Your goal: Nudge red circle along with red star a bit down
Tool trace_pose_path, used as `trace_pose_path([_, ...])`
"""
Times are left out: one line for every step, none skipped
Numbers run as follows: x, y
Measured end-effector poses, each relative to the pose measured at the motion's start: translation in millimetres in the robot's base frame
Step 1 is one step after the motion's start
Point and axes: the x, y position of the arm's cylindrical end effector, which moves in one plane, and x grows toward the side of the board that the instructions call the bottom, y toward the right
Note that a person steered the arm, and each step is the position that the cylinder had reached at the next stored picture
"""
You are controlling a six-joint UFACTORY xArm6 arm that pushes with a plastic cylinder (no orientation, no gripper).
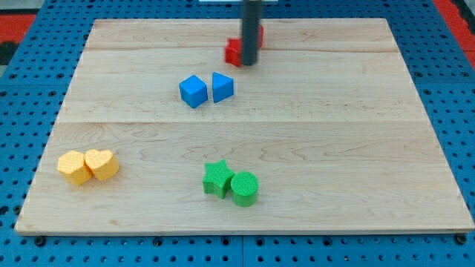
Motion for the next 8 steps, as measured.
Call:
trace_pose_path([-5, -19])
trace_pose_path([-25, -47])
trace_pose_path([-48, -67])
trace_pose_path([19, -20])
trace_pose_path([2, 83])
trace_pose_path([-52, 79])
trace_pose_path([-74, 7])
trace_pose_path([-82, 49])
